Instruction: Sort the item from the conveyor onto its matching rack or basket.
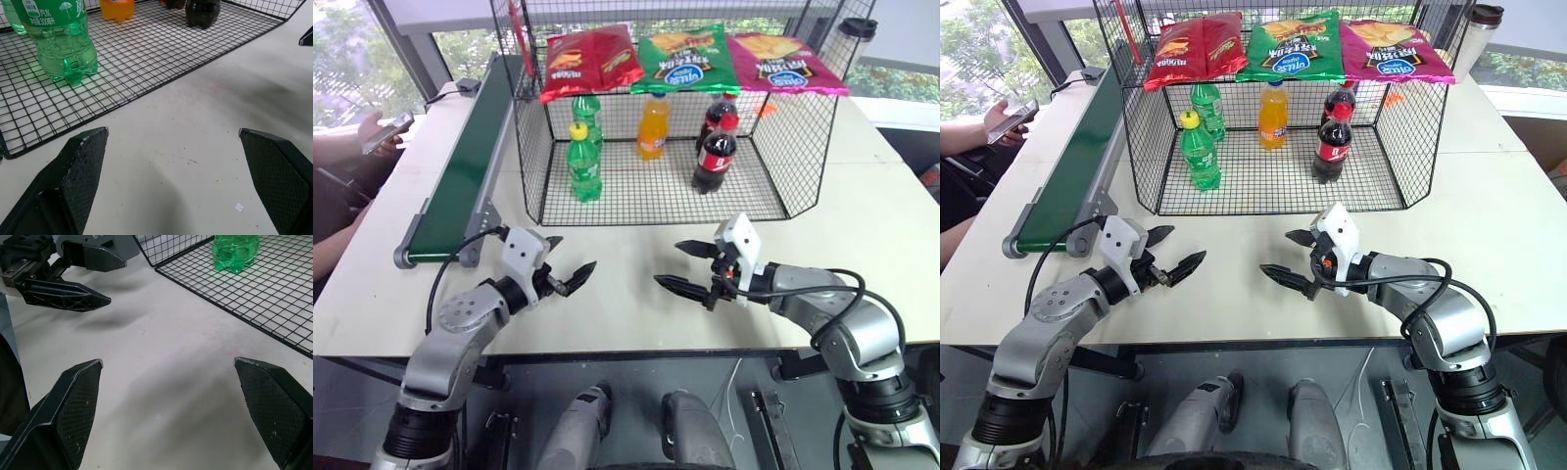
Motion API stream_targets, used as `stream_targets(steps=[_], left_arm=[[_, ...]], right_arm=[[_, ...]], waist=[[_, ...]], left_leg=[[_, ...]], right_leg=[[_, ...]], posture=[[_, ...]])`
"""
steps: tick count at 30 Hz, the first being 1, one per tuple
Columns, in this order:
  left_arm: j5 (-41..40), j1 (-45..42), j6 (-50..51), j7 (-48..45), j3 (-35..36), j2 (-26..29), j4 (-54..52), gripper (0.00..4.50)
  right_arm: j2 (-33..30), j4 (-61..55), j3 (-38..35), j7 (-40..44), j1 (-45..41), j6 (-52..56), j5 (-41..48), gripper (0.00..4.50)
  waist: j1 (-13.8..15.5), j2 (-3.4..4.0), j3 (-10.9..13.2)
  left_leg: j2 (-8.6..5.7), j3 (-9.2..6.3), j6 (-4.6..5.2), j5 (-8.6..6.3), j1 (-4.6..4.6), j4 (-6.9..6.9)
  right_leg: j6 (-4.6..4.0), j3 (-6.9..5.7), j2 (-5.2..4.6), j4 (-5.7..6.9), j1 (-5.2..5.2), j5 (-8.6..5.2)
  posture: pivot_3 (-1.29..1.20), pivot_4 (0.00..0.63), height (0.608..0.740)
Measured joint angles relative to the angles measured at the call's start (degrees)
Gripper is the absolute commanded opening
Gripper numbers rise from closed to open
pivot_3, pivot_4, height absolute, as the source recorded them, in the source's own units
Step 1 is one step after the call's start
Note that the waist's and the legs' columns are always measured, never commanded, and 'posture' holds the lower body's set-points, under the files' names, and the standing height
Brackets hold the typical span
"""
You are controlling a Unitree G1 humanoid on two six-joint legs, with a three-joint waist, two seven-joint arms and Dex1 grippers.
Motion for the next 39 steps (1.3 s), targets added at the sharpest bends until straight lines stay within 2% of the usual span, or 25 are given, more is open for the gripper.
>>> stream_targets(steps=[11,14,22,28,36,39], left_arm=[[-0.07,-0.09,0.54,0.45,0.03,-0.02,-1.25,4.5],[-2.09,-0.46,3.72,1.46,1.39,-0.04,-2.65,4.5],[-8.7,-0.8,9.47,4.91,11.88,0.33,-5.14,4.5],[-15.98,4.44,14.96,7.25,23.73,3.37,-12.63,4.5],[-19.62,6.43,16.24,9.8,35.19,6.53,-10.78,4.5],[-19.36,7.52,15.68,9.87,37.36,7.7,-8.86,4.5]], right_arm=[[0.0,0.0,0.09,-0.01,-0.2,0.0,0.03,4.45],[0.17,0.0,0.31,-0.12,-0.99,-0.1,-0.01,4.45],[0.45,0.02,1.88,0.2,-4.02,-1.46,-0.13,4.45],[0.44,0.32,2.91,2.83,-6.19,-1.4,0.65,4.45],[1.09,1.1,4.18,4.81,-8.09,-1.73,0.84,4.45],[1.17,1.98,4.34,5.27,-8.67,-1.88,0.81,4.45]], waist=[[-0.01,0.0,0.0],[-0.06,0.0,0.0],[-0.03,-0.01,0.0],[-0.1,-0.02,0.0],[0.0,-0.06,-0.03],[-0.08,-0.06,-0.03]], left_leg=[[0.0,0.02,0.0,0.0,0.0,0.0],[0.01,0.02,0.0,0.0,-0.01,0.0],[0.04,0.07,0.01,0.0,-0.03,0.0],[0.05,0.12,0.04,-0.03,-0.05,-0.01],[0.06,0.17,0.03,-0.04,-0.05,0.01],[0.06,0.25,0.05,-0.05,-0.05,-0.01]], right_leg=[[0.0,0.01,0.0,0.0,-0.01,0.0],[0.03,0.02,0.01,0.01,-0.03,-0.01],[0.21,0.04,0.01,0.02,-0.08,-0.11],[0.19,0.14,0.05,0.07,-0.18,-0.1],[0.19,0.18,0.03,0.03,-0.17,-0.12],[-0.03,0.25,0.01,0.03,-0.22,0.01]], posture=[[0.0,0.15,0.739],[0.0,0.15,0.739],[0.0,0.15,0.739],[0.0,0.15,0.739],[0.0,0.15,0.739],[0.0,0.15,0.739]])
